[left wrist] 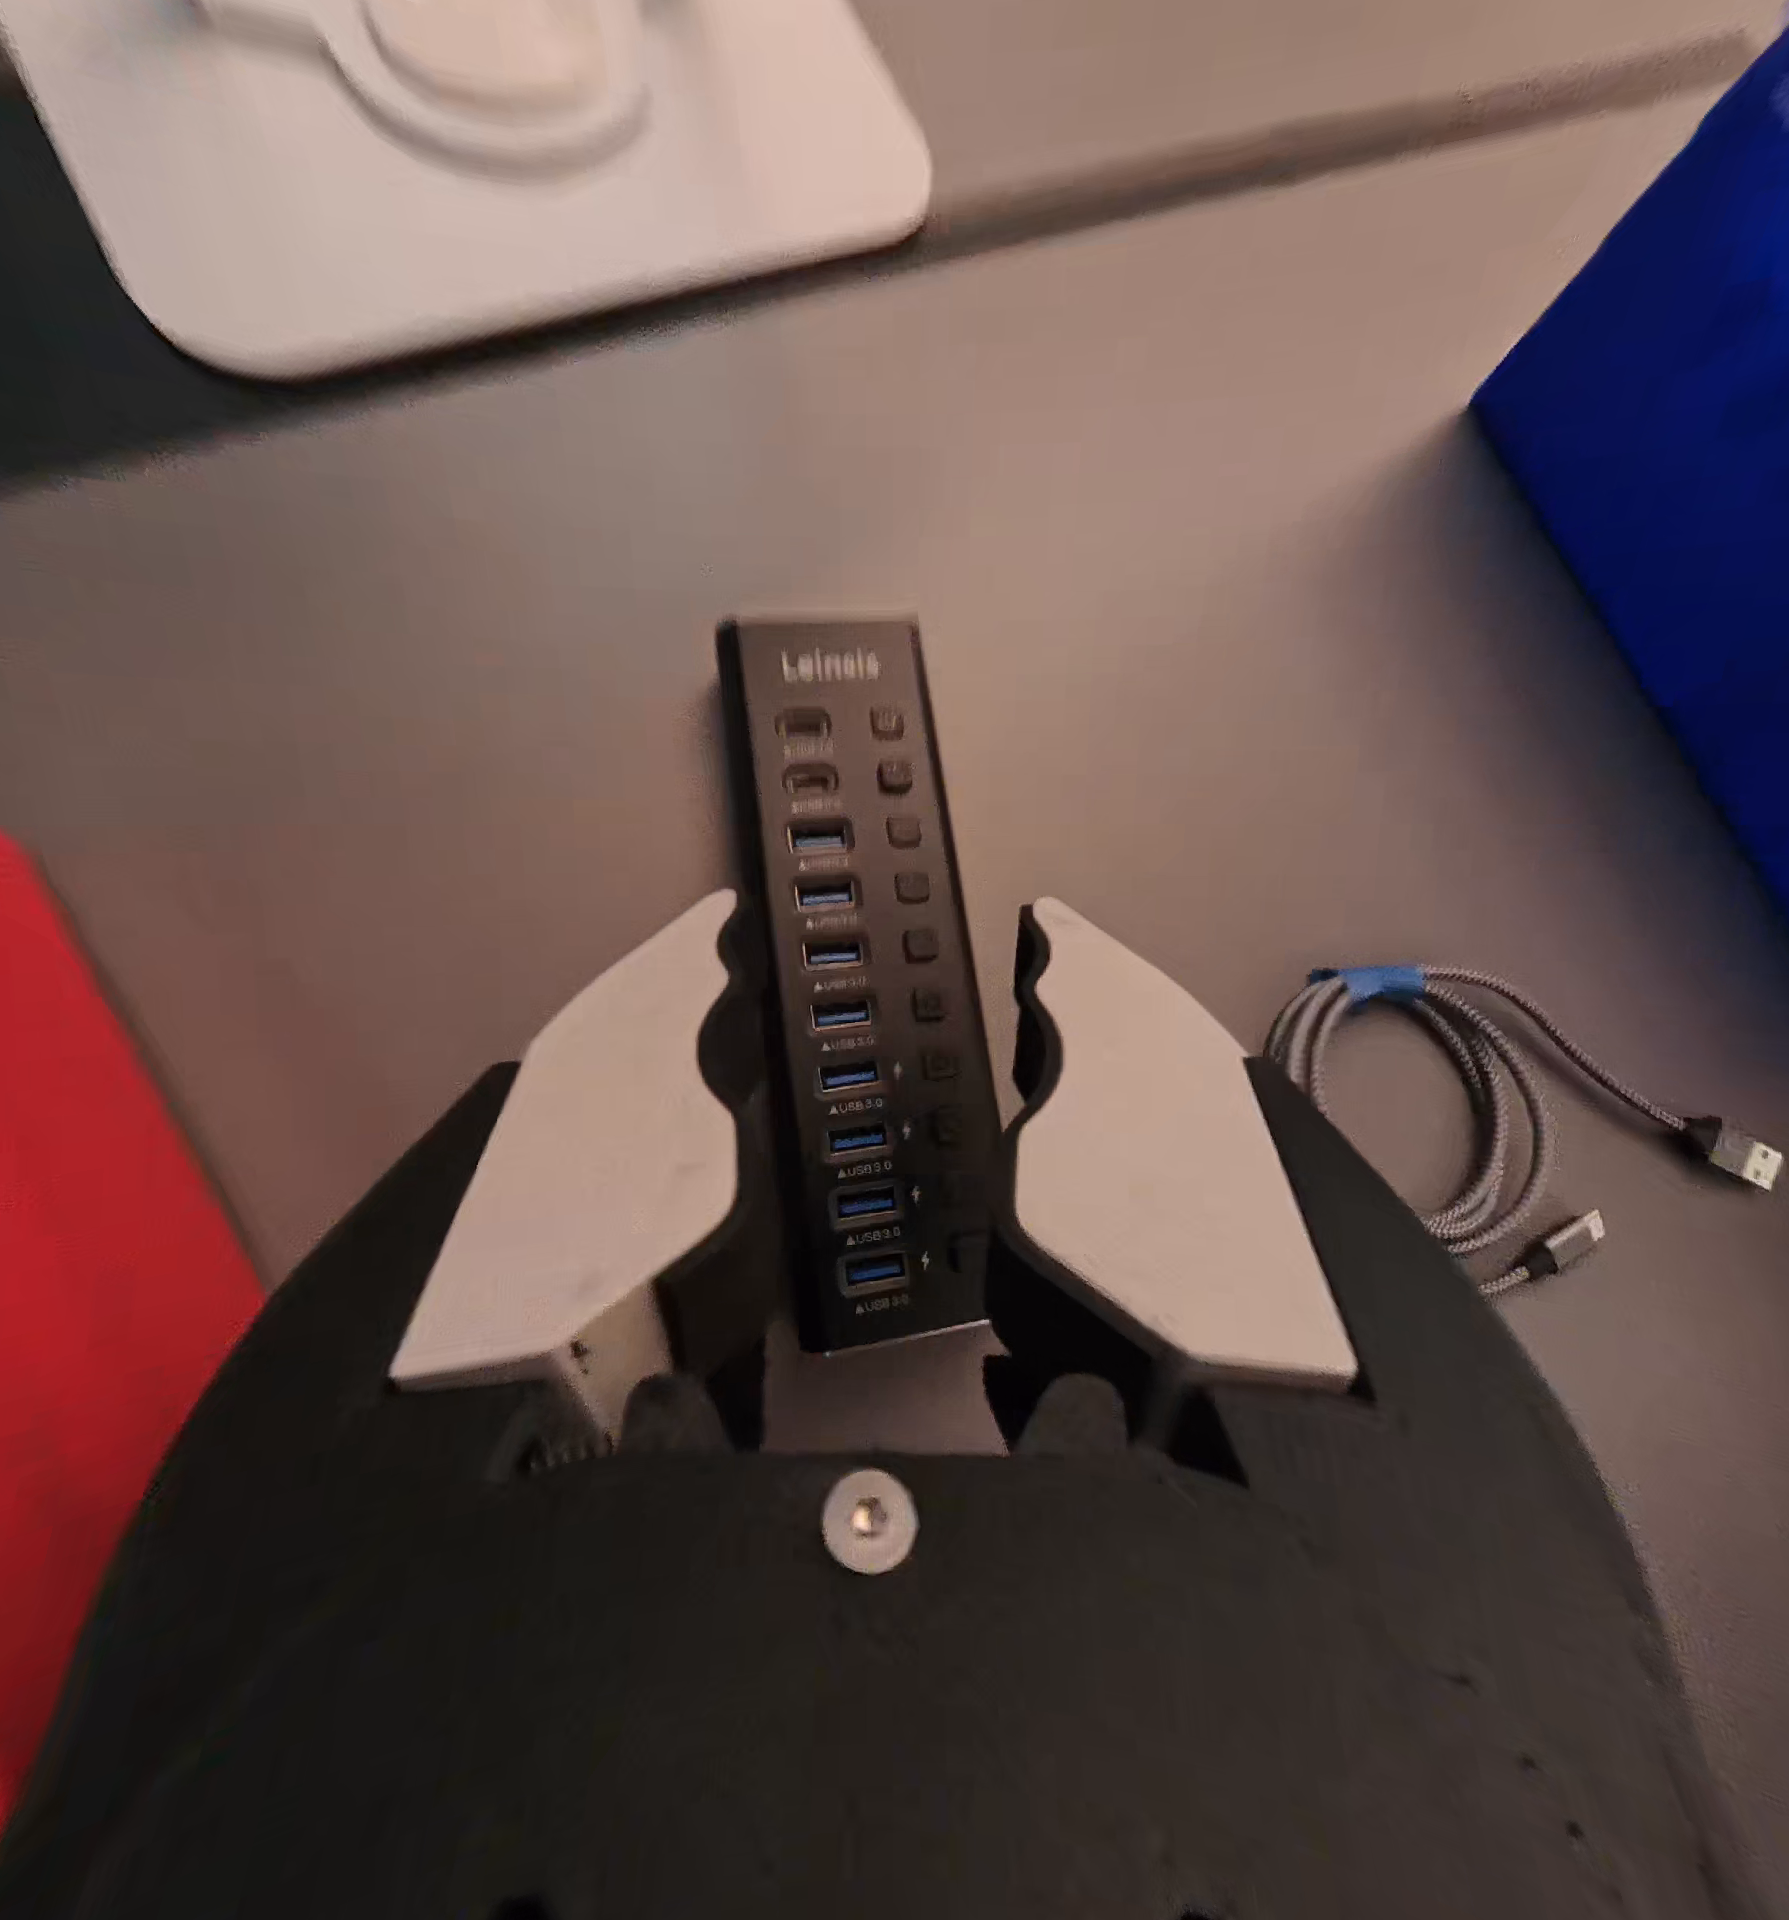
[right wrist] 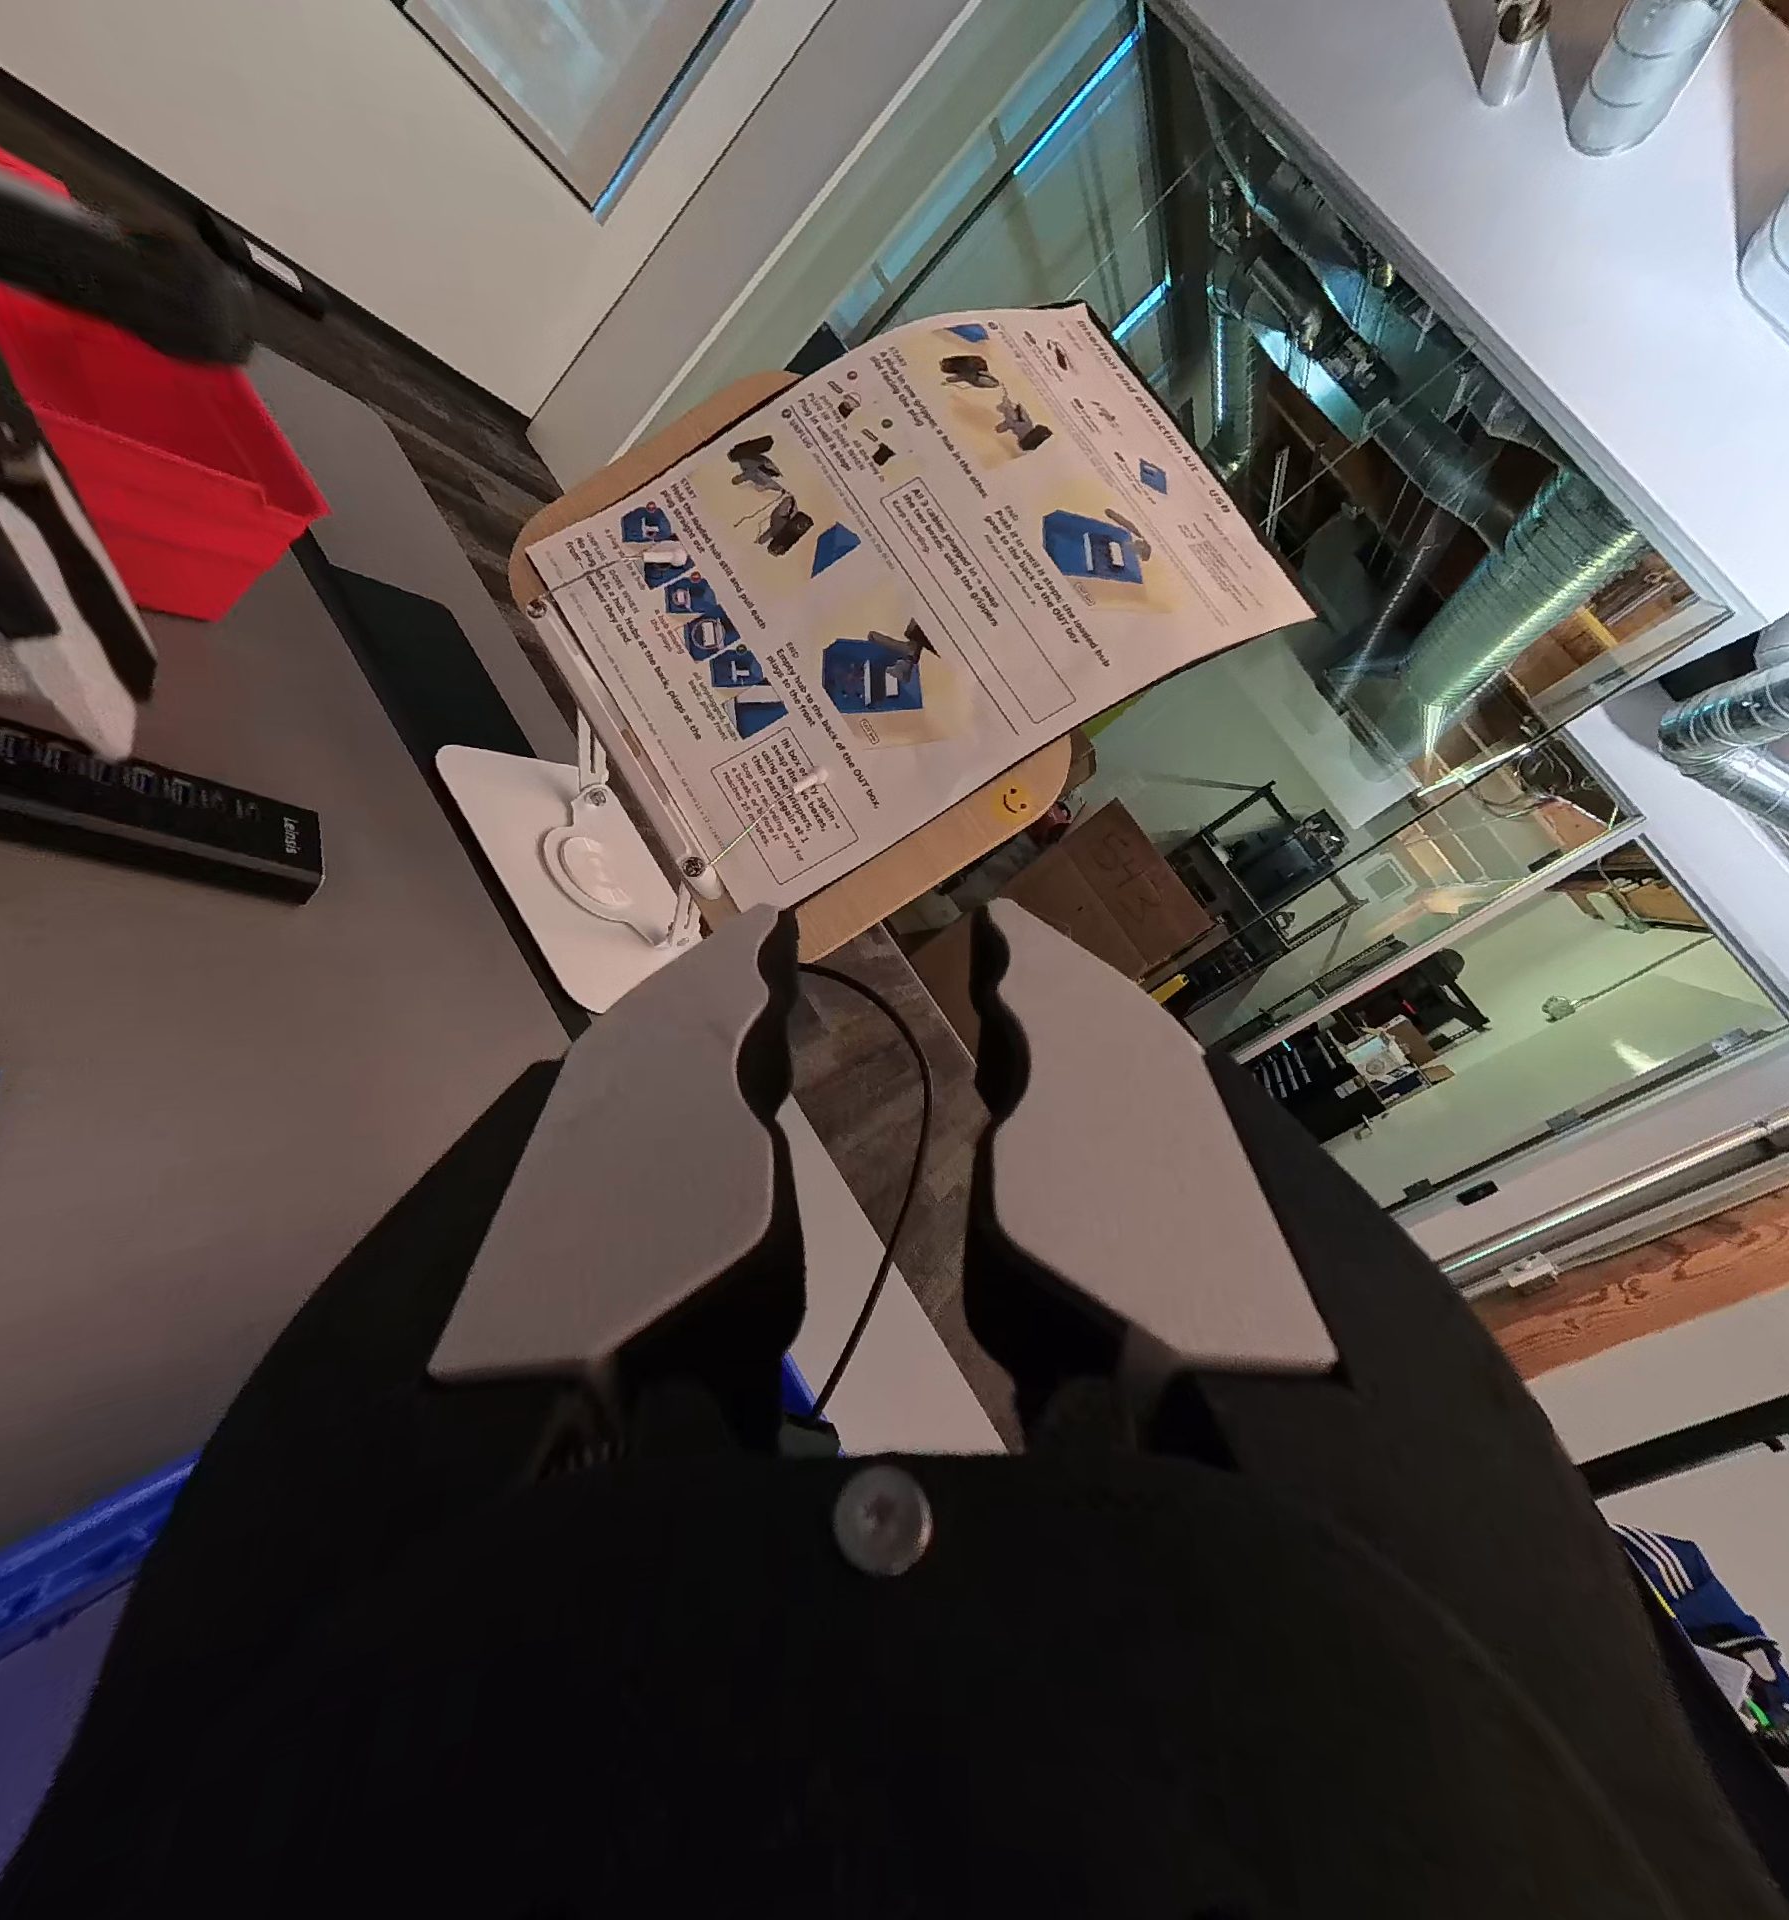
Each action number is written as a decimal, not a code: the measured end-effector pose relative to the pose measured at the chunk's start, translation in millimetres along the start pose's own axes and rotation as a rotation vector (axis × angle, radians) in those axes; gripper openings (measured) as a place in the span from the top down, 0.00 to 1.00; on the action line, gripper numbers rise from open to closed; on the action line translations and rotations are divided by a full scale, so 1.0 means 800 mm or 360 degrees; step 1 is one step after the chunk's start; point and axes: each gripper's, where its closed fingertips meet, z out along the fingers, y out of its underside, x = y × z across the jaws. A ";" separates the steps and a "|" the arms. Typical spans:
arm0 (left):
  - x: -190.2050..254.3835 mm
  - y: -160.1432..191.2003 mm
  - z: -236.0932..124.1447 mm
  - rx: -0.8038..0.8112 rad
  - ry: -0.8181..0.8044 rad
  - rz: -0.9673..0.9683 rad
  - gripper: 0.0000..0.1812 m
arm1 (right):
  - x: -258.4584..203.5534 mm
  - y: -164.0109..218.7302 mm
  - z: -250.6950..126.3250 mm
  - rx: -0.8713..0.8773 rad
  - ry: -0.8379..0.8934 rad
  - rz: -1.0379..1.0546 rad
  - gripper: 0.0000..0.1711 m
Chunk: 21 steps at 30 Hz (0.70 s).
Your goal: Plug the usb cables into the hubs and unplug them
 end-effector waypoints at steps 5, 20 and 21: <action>-0.014 -0.038 -0.123 0.0428 -0.0447 0.0215 0.75 | -0.005 0.002 0.004 -0.0021 -0.0017 -0.0019 0.81; -0.202 0.191 -0.182 -0.0536 -0.0841 -0.0703 0.71 | -0.018 0.008 0.018 -0.0105 -0.0053 -0.0075 0.81; -0.204 0.191 -0.181 -0.0562 -0.0872 -0.0677 0.72 | -0.018 0.009 0.019 -0.0111 -0.0055 -0.0077 0.81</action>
